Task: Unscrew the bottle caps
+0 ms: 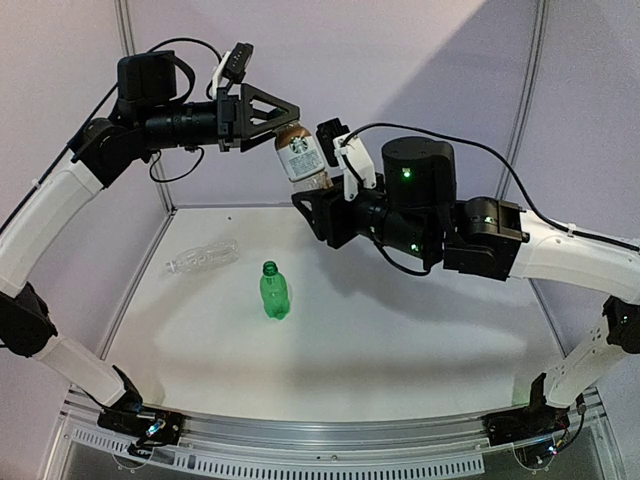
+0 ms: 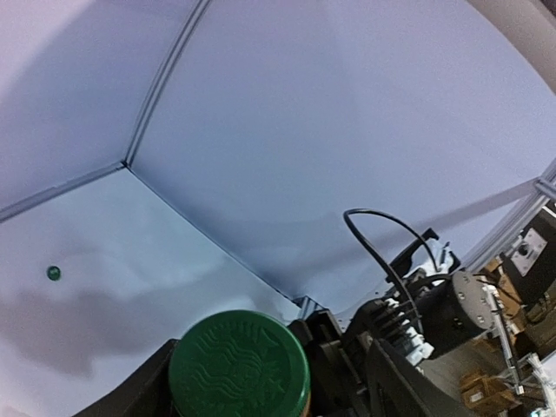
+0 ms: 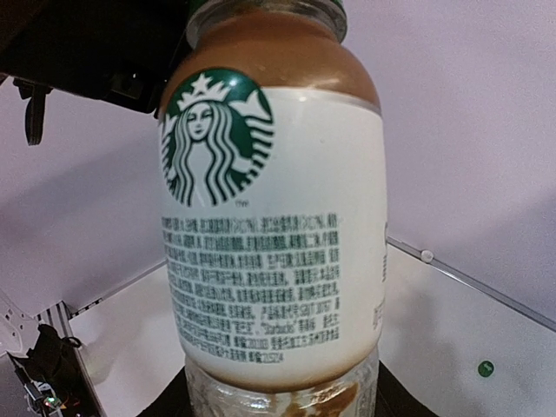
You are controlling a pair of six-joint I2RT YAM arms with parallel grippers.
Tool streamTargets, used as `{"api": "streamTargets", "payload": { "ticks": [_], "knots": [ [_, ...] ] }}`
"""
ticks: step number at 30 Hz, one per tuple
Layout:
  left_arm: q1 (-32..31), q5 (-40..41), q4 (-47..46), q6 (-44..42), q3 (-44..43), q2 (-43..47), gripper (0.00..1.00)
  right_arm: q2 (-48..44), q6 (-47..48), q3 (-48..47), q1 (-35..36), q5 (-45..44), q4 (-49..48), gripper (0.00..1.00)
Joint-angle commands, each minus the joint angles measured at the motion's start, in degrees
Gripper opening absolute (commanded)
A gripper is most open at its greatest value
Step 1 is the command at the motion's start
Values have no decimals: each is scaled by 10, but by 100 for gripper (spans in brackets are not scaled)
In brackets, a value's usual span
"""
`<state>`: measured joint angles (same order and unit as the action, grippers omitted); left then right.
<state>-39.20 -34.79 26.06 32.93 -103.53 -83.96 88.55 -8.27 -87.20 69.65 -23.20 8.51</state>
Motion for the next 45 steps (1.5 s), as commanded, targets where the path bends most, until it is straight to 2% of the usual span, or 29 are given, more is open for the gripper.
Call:
{"api": "streamTargets", "payload": {
  "ticks": [1,9,12,15,20,27,31,45],
  "knots": [
    [-7,-21,1,-18,-22,14,76,-21,-2,16,3,8,-29,22],
    [12,-22,-3,-43,1,44,98,-41,-4,45,3,31,-62,22],
    [26,-42,-26,-44,21,59,99,-52,-6,64,3,58,-79,22],
    [44,-98,-71,-42,48,73,99,-64,-11,83,2,98,-113,22],
    [49,-176,-113,-59,52,64,98,-74,-25,95,3,143,-123,22],
    [52,-214,-150,-50,66,50,94,-84,-45,105,3,155,-126,23],
    [52,-223,-184,-29,78,49,87,-86,-50,104,2,161,-118,23],
    [52,-224,-212,-7,90,32,67,-81,-55,99,2,171,-116,23]
  ]
}}
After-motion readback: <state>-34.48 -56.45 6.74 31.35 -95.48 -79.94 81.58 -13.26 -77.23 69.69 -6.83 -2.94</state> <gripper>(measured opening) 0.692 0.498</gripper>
